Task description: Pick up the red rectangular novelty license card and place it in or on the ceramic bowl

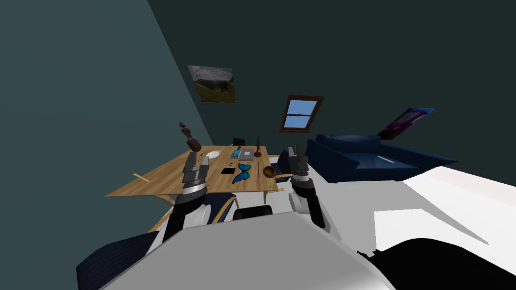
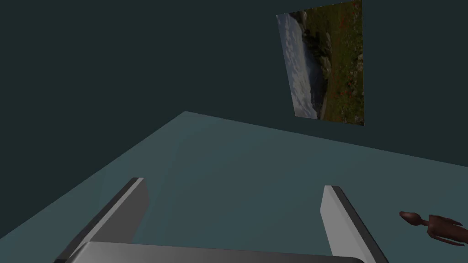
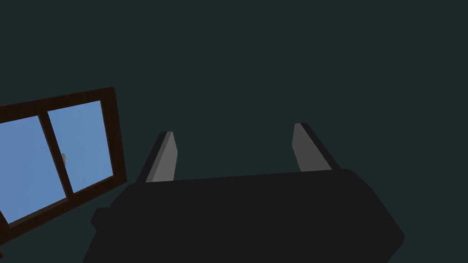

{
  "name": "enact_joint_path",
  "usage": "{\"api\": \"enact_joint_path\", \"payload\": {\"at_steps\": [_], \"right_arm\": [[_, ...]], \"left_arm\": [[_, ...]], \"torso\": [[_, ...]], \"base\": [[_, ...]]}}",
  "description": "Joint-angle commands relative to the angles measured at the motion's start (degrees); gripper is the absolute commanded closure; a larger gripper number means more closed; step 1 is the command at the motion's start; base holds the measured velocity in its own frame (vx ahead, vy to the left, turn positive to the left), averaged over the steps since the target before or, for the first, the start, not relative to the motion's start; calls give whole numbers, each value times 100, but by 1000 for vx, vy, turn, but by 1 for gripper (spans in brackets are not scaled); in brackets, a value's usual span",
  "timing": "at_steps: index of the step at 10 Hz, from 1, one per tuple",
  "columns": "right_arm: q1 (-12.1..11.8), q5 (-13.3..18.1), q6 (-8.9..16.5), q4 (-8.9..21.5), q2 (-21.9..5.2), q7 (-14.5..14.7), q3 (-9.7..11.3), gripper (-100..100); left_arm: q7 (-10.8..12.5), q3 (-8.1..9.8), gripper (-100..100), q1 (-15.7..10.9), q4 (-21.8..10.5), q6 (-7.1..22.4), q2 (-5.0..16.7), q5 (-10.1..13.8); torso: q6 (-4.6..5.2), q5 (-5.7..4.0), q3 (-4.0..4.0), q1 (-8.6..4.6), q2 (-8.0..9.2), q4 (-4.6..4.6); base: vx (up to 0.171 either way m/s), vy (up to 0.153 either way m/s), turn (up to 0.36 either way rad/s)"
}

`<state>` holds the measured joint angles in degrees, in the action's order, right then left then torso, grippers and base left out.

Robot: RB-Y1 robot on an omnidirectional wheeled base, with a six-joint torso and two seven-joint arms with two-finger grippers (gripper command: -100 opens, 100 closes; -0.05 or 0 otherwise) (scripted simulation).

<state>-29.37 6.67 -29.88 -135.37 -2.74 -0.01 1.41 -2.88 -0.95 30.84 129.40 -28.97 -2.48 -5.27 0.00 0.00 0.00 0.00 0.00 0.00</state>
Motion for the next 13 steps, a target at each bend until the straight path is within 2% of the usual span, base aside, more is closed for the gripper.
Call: {"api": "enact_joint_path", "payload": {"at_steps": [1,3,7,8,9,10,12,13], "right_arm": [[87,-61,130,22,-168,98,35,-100],[217,-153,331,68,-316,249,82,-100],[645,-444,943,281,-612,728,202,-100],[645,-444,993,281,-612,728,202,-100],[784,-536,1186,368,-688,881,233,-100],[784,-536,1209,368,-688,881,233,-100],[1097,-739,1616,592,-843,1221,290,-100],[1097,-739,1695,592,-843,1221,290,-100]], "left_arm": [[0,0,0,0,0,0,0,0],[0,0,0,-2,0,0,0,0],[0,0,0,-3,0,1,0,0],[0,0,0,-2,-1,1,0,0],[0,0,0,0,0,0,0,0],[0,0,0,-1,0,0,0,0],[0,0,0,-1,0,0,0,0],[0,0,0,-1,0,0,0,0]], "torso": [[0,0,0,0,0,0],[-1,-3,39,-14,69,15],[-2,-4,36,-18,62,14],[-2,-3,32,-12,54,13],[3,-3,21,-12,35,9],[-1,-3,16,-16,26,6],[-1,-4,12,-19,20,5],[-1,-4,16,-15,27,6]], "base": [[-136,-16,97],[-190,-42,133],[-152,-35,208],[-74,-12,29],[-65,-28,131],[-52,-28,94],[-78,-23,220],[-75,-13,117]]}}
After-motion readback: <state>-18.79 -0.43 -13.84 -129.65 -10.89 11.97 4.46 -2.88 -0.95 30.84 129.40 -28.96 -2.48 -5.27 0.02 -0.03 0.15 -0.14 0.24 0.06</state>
